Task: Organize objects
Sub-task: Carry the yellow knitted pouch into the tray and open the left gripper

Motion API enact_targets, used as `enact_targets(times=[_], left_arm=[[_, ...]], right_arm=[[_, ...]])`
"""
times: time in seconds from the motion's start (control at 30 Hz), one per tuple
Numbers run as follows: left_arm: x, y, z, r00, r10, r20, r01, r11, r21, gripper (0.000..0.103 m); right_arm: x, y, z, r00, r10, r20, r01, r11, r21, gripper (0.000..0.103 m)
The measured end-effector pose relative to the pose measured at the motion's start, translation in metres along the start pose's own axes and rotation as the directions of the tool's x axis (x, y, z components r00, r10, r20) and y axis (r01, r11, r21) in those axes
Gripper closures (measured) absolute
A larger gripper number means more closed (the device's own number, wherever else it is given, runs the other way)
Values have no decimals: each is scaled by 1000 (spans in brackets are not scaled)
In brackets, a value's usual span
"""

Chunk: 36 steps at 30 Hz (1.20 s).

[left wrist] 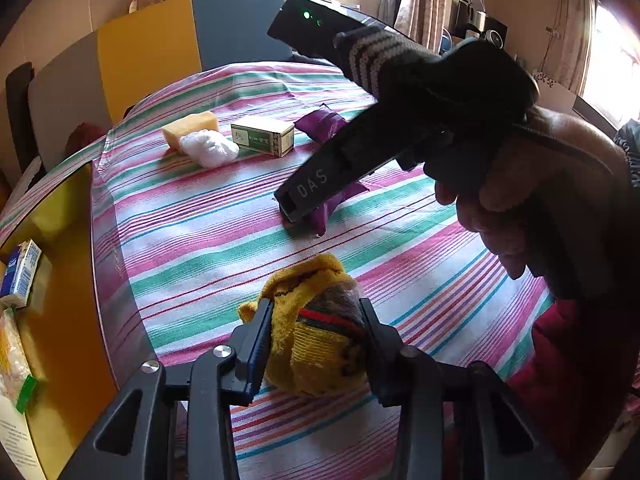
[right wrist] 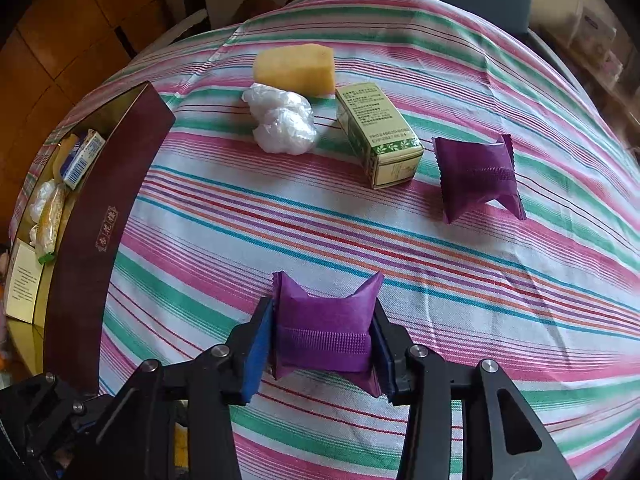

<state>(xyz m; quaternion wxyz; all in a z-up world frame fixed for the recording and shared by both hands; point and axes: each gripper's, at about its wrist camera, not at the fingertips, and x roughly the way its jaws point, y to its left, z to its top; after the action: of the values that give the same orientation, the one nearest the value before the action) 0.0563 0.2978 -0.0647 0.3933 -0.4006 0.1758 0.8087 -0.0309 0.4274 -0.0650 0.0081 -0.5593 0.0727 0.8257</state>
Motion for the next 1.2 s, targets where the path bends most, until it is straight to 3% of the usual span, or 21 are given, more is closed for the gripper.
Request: enact_targets(times=[0.3, 0.4, 0.53, 0.63, 0.73, 0.9, 1.03, 1.2], left_arm=[[-27, 8, 2, 997, -70, 26, 71, 996, -44, 69], [-56, 21, 9, 989, -123, 77, 131, 987, -96, 69], [-90, 62, 18, 982, -111, 154, 142, 969, -203, 69], [-103, 117, 15, 983, -61, 172, 120, 927, -355, 69], [-108, 159, 3, 988, 38, 151, 37, 887, -461, 69], [-122, 197, -23, 981, 161, 110, -77, 837, -542, 69], [-142, 234, -45, 966, 240, 96, -132, 779, -613, 69], [-161, 272, -67, 961, 258, 98, -118, 707, -697, 69]], right_arm=[[-1, 2, -6, 1000, -29, 11, 30, 998, -51, 56], [-2, 0, -8, 999, -34, 16, 35, 998, -59, 56], [-4, -3, -10, 999, -41, 21, 42, 997, -66, 56], [-6, -6, -11, 999, -44, 22, 45, 997, -69, 56], [-6, -6, -12, 999, -47, 24, 49, 996, -74, 56], [-3, 9, -8, 998, -59, 28, 61, 994, -89, 56], [3, 19, -3, 997, -69, 34, 72, 992, -104, 56], [2, 17, -3, 997, -65, 37, 68, 992, -104, 55]])
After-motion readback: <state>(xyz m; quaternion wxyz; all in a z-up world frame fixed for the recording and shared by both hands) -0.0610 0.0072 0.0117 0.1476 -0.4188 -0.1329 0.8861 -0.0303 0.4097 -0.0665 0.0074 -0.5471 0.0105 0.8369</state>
